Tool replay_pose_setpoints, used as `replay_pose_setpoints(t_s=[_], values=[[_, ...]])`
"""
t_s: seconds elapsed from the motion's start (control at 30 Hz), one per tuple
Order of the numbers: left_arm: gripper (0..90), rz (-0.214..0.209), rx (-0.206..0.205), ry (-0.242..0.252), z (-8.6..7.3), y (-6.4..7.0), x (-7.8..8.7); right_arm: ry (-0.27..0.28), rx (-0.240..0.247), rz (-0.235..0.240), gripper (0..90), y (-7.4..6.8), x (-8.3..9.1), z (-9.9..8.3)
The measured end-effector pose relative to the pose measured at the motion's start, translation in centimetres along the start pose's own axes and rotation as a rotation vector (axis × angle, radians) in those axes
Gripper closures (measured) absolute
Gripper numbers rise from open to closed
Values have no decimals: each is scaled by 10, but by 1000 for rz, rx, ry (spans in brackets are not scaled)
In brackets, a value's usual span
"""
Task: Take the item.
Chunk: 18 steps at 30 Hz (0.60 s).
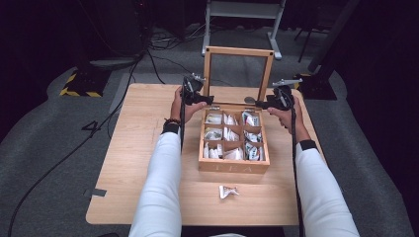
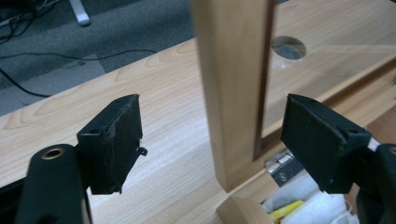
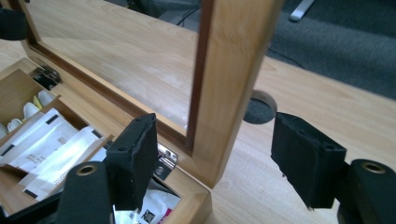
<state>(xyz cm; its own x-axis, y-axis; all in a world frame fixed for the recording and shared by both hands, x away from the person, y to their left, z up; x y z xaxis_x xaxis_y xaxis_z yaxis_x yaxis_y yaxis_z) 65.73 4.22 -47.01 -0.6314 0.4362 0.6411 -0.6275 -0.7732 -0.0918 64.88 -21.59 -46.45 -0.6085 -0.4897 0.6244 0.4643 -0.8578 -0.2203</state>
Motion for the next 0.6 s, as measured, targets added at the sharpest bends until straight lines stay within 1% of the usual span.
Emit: replay_pose_setpoints(t_s=[0.03, 0.07, 0.13, 0.17, 0.2, 0.27, 0.3, 0.33, 0.4, 0.43, 0.47, 0.5, 0.53, 0.57, 0.6], values=[[220, -8, 1, -1, -1, -1, -1, -6, -15, 3, 326, 1, -2, -2], [222, -24, 8, 1, -2, 0, -2, -14, -21, 2, 327, 3, -4, -4], [230, -50, 6, -3, -5, 1, -5, -23, -29, 10, 333, 2, -7, -7], [240, -66, 7, -3, -5, 3, -6, -20, -24, 10, 342, 3, -8, -8], [257, -80, 0, -9, -6, 5, -8, -17, -24, 6, 354, 3, -10, -8], [274, -96, -6, -5, -6, 9, -10, -16, -40, 29, 383, 0, -12, -9], [289, -105, -10, 1, -5, 11, -11, -19, -35, 26, 396, -2, -13, -10], [300, -108, -18, -1, -5, 13, -11, -11, -28, 15, 416, -3, -14, -9], [320, -116, -28, -4, -3, 18, -13, -1, -29, 31, 448, -8, -15, -7], [337, -117, -32, 2, -2, 20, -13, 3, -32, 32, 447, -10, -15, -6], [363, -118, -34, 8, 0, 22, -13, 6, -34, 19, 447, -11, -15, -5], [359, -105, -32, 9, 2, 24, -14, 7, -28, 5, 452, -11, -16, -5], [337, -94, -39, 3, 3, 24, -14, 11, -32, -3, 474, -11, -16, -4], [345, -86, -34, 3, 4, 24, -13, 18, -47, -7, 497, -10, -15, -4], [356, -89, -28, 6, 4, 23, -12, 21, -55, -9, 502, -10, -15, -3]])
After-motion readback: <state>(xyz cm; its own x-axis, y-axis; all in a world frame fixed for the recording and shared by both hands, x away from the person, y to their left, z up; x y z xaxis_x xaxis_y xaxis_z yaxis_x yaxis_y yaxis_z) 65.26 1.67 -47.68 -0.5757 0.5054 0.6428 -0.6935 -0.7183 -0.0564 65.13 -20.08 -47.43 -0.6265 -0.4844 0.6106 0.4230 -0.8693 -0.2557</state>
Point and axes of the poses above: each handheld gripper's, and its own axes: x roughly backward along the jaws, z roughly out of its top, y roughly to its right, the point moved 9 cm from there along -x, roughly forward along the jaws, and after that the axes turned 11 degrees about -x, right-handed, at the moved point
